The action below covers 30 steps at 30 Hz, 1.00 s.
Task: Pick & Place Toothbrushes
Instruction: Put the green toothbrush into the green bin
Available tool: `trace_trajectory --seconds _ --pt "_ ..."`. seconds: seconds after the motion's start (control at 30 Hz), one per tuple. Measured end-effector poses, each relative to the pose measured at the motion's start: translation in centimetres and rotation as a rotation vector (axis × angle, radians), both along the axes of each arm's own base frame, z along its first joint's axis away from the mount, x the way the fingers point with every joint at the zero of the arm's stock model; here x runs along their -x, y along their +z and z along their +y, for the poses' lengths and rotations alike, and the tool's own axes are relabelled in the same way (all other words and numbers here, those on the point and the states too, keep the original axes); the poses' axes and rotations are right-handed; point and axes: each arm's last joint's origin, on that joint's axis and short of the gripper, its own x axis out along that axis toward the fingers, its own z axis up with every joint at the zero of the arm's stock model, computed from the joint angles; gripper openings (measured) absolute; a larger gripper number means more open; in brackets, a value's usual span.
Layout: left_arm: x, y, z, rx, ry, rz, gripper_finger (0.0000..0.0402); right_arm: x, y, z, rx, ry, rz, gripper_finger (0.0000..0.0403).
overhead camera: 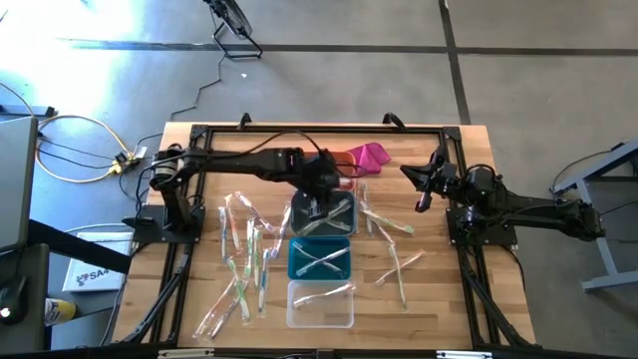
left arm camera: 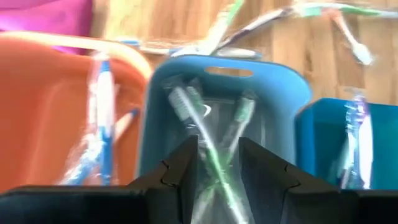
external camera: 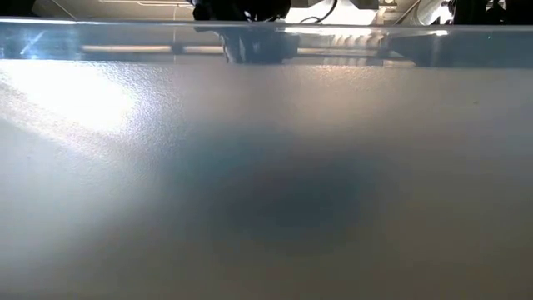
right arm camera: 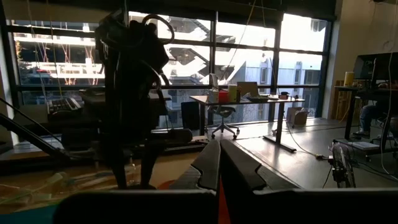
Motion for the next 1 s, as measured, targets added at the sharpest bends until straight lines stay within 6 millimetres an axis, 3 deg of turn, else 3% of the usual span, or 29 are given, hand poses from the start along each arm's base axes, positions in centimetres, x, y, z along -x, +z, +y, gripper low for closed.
trace_trajectory --seconds 0.7,1.0 --pt "-0.31 0.02 0.38 0.007 0.041 -0.030 0.0113 0.00 0.01 0.00 0.000 0.000 -0.001 0.0004" --pt "-0.60 0.36 0.64 -0.069 0.059 -0.069 0.0113 0.00 0.02 0.00 0.001 0.000 -0.002 0.0004"
